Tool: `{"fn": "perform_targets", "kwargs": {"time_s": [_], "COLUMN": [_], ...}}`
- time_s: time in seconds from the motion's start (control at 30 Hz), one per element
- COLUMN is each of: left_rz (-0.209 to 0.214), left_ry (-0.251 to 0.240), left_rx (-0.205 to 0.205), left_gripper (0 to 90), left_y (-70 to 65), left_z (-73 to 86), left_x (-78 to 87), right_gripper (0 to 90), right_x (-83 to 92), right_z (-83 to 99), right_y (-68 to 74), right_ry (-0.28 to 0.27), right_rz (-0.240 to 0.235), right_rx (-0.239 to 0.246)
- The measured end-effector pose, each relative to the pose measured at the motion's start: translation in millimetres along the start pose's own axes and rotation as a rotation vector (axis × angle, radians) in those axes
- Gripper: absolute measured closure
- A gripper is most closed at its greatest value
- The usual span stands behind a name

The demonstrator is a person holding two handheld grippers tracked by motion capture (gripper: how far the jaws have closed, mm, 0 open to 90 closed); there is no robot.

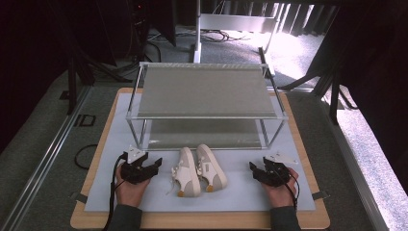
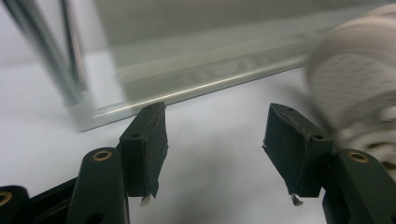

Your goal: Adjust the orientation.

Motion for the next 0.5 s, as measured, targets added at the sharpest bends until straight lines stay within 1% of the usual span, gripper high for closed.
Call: {"fn": "perform_targets", "kwargs": {"time_s": [0.07,0.1,0.17,0.23,0.33,0.4,0.5], "left_rz": [-0.002,-0.002,0.003,0.004,0.004,0.009,0.022], "left_ry": [-0.017,-0.017,-0.03,-0.036,-0.037,-0.033,-0.031], "left_rx": [-0.034,-0.034,-0.056,-0.061,-0.059,-0.062,-0.063], "left_gripper": [38.7,38.7,38.5,38.5,38.5,38.6,38.8], "left_y": [-3.9,-3.9,-7.8,-9.7,-10.4,-11.2,-14.2], "left_z": [-0.6,-0.6,-0.9,-0.2,1.6,3.7,7.1], "left_x": [4.8,4.8,9.1,12.0,15.4,17.3,20.4], "right_gripper": [38.8,38.8,39.2,40.1,40.2,40.2,39.8], "right_x": [1.7,1.7,3.7,5.5,7.5,8.4,9.5], "right_z": [0.2,0.2,-0.2,-1.2,-3.0,-3.8,-4.4], "right_y": [1.3,1.3,2.6,4.8,8.2,9.8,11.7], "right_ry": [-0.003,-0.003,-0.007,-0.014,-0.021,-0.026,-0.029], "right_rz": [0.006,0.006,0.008,0.006,0.006,0.011,0.01], "right_rx": [0.016,0.016,0.019,0.022,0.043,0.056,0.062]}}
Point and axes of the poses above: each handheld gripper's, and its own axes: x roughly backward along the jaws, z roughly out of its underside, y roughly to its left, the point moved 8 cm from there along -x, roughly forward along the jaws, and after that the axes turned 13 degrees about x, right-handed, at the moved point
